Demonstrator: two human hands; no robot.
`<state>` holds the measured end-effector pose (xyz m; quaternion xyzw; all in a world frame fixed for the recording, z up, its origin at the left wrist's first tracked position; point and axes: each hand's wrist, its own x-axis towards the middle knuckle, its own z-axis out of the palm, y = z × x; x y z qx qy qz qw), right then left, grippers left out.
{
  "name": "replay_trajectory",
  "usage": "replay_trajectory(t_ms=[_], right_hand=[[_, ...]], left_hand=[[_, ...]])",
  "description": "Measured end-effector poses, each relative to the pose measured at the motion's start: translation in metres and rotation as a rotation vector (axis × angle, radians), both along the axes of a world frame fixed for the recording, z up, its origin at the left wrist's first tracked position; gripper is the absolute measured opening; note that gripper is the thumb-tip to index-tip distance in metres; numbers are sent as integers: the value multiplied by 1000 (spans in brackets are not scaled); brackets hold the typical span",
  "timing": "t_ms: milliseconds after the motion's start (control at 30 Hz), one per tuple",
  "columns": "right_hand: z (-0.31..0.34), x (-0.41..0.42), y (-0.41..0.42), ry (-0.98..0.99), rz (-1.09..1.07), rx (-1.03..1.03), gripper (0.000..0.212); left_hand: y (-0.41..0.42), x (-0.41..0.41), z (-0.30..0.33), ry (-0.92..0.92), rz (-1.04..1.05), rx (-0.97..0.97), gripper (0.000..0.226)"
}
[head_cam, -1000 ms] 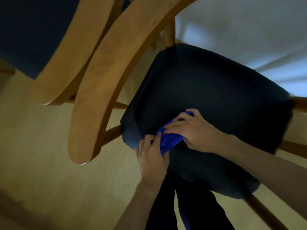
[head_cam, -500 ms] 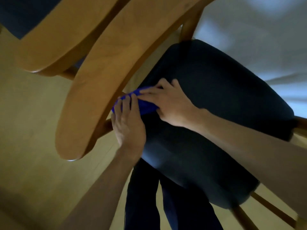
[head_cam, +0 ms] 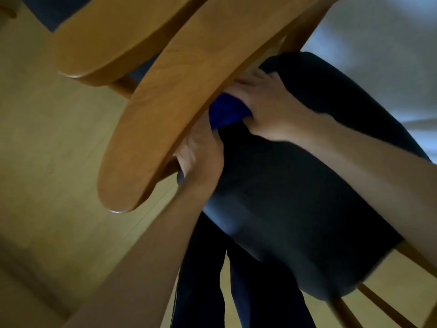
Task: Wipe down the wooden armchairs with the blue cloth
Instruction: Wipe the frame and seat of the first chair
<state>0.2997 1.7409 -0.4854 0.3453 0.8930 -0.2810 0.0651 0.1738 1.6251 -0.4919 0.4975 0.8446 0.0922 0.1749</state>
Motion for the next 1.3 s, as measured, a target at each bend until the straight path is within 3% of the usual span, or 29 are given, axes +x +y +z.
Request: replay_trajectory(t_ms=[100,200,300,467,600,733,967,1133,1200,1300], right_hand=[[-8,-20,1,-155,67,47,62],[-12,-6,-30,-128,77,86,64],[-9,36,-79,-103,157,34,71],[-6,79,-129,-162,269,-139,70],[-1,55,-100,-137,325,-84,65],[3,14,-77,-43,271,-13,69],[-12,-18,-77,-67,296,118,71],[-8,29,-120,-46,399,37,67],[-6,41,-130,-74,400,12,68],[1,26,-113,-66,291,-12,72]], left_hand=[[5,2,-14,-54,14,-32,39],[-26,12,-10,-38,36,-33,50],[-84,37,4,2,-46,-115,62],[-144,72,18,-98,-114,-196,63],[-126,41,24,-69,-104,-83,52],[-110,10,25,28,-37,87,54],[-102,20,-2,-4,118,-12,49],[-164,49,0,-67,19,63,47],[-177,52,5,-222,123,92,53],[-162,20,17,-546,622,185,78]])
